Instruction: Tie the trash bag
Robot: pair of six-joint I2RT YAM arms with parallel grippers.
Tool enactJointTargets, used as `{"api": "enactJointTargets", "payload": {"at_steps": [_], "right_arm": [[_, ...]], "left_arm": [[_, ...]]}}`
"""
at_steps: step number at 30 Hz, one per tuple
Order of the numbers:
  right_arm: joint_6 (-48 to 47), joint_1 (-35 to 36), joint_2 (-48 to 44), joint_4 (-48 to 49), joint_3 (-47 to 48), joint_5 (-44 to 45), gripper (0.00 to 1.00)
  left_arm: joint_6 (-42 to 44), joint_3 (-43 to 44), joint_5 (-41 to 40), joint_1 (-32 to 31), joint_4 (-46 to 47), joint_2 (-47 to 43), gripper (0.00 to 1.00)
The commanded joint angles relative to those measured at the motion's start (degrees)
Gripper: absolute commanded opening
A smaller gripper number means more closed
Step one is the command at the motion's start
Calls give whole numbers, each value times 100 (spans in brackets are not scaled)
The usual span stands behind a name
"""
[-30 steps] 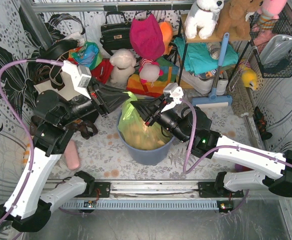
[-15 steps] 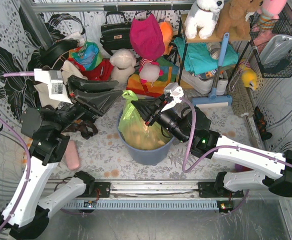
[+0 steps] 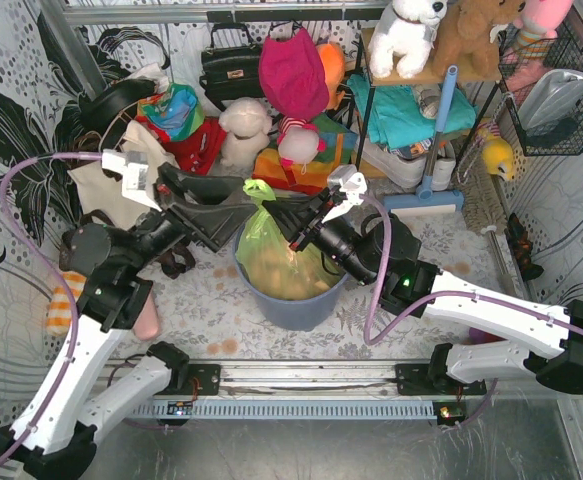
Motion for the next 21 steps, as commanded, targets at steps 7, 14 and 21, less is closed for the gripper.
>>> {"api": "enactJointTargets", "payload": {"at_steps": [7, 14, 21], "right_arm": [[163, 4, 113, 73, 302, -37, 0], [172, 5, 131, 56, 320, -51, 0], [177, 8, 158, 15, 364, -87, 0]], "left_arm": [[180, -50, 413, -17, 807, 501, 93], [48, -63, 542, -16, 1588, 872, 85], [158, 49, 447, -13, 1597, 1023, 50]]}}
